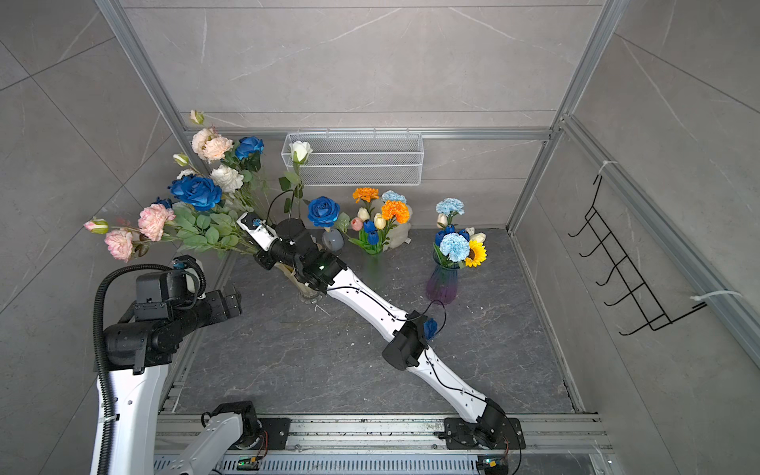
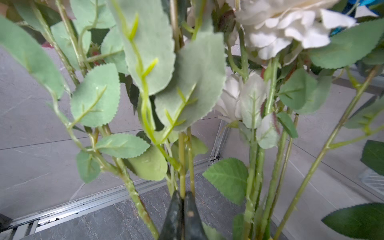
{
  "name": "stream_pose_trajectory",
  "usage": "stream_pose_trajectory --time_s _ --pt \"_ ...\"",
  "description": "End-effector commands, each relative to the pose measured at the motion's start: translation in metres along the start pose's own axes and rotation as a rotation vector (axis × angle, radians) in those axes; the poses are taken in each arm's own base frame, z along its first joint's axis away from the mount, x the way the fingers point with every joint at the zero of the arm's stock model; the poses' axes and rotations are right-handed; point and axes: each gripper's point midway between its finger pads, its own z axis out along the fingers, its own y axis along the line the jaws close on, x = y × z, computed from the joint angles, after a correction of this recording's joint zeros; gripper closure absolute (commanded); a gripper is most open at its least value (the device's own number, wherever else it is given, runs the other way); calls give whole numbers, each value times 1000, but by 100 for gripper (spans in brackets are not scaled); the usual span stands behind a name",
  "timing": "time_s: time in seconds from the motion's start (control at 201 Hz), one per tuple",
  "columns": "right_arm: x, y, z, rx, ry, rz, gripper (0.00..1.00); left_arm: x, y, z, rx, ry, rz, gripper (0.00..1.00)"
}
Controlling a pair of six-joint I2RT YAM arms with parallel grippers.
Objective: Pick out blue flowers from the vase
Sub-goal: Pick up the flower from the vase.
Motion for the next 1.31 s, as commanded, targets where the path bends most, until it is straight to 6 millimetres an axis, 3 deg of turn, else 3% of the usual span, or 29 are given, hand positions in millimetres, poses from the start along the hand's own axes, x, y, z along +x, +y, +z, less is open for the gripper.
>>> stream_pose_trajectory --time_s 0.0,0.114,0.304,0.378,0.388,0.408,0.637,0.836,1.065,1.2,1.304 --pt "-26 -4 -15 22 -9 -15 100 -17 -12 -2 62 -40 4 1" --pt "-38 -8 -22 36 -21 -22 100 -29 -17 -7 84 -81 15 2" --pt "-77 -11 -41 49 -90 -44 100 -38 -23 -8 110 -96 33 3" --pt "-78 -11 -42 48 -89 -56 100 -40 -25 -8 115 -104 37 3" --pt "-92 -11 -49 52 -109 -59 100 -40 -25 -7 115 -104 36 3" --pt "-99 -12 -53 54 -120 -61 100 -41 -26 -7 118 -106 37 3" --pt "-134 -8 -69 48 -199 -68 100 -54 -35 -12 158 -153 44 4" --pt "-164 -5 -86 34 -269 -45 100 -81 -58 -20 245 -233 108 4" --pt "-186 1 -102 17 -298 -22 100 -119 -105 -29 312 -357 226 4" --pt "-211 3 -120 6 -351 5 100 -137 -108 -34 292 -436 228 8" --pt "-220 6 -131 1 -345 12 100 -147 -104 -41 278 -510 207 11"
